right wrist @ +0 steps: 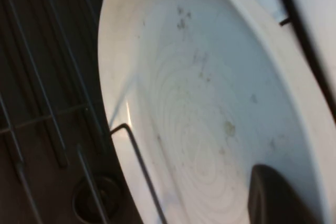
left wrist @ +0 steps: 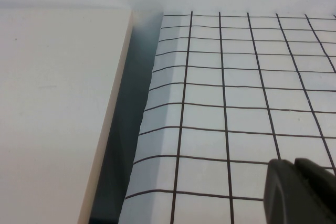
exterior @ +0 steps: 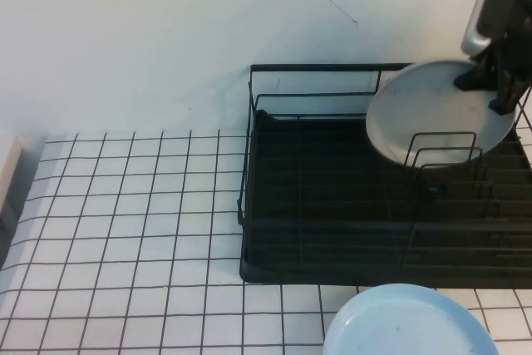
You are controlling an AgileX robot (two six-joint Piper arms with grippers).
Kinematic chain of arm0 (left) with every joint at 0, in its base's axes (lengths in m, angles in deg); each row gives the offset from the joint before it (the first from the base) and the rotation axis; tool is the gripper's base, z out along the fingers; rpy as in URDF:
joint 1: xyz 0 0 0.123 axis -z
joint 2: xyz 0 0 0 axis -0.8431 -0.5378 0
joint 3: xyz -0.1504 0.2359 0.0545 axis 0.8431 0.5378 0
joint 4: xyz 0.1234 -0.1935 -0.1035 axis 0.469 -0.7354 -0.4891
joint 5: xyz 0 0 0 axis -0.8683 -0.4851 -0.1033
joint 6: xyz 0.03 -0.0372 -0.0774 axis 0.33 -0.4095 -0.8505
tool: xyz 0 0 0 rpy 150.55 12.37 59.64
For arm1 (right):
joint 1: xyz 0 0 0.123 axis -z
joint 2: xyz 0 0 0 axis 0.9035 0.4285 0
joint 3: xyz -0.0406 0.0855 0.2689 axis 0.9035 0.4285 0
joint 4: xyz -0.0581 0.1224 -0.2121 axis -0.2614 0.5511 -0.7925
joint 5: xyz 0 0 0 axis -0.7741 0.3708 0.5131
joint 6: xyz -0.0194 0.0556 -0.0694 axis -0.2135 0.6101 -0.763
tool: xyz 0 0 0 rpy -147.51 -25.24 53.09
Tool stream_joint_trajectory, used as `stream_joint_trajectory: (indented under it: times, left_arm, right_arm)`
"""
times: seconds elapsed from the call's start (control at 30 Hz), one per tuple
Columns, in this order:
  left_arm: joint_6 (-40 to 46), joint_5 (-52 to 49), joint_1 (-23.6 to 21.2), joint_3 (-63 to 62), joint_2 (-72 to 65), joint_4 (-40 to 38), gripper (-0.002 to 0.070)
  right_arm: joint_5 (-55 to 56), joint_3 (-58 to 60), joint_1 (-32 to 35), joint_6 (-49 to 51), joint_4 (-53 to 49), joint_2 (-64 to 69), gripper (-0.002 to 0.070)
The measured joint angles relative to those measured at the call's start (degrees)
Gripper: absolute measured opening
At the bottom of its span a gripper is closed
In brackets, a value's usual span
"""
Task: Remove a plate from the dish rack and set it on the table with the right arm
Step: Grasp the plate from the shelf, then place the plate from the table
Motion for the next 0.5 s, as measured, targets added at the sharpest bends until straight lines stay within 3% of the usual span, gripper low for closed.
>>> stream_joint_trajectory:
  times: [0.33,0.5]
  left_arm:
    - [0.0,0.0,0.0,0.0,0.0,0.0,-0.0003]
    - [0.0,0.0,0.0,0.0,0.0,0.0,-0.0003]
  right_arm:
    - [-7.96,-1.14,0.1,16.62,-8.41,-19.18,0.012]
    - [-22.06,-1.11,2.54,38.45,-6.97,-26.57,0.012]
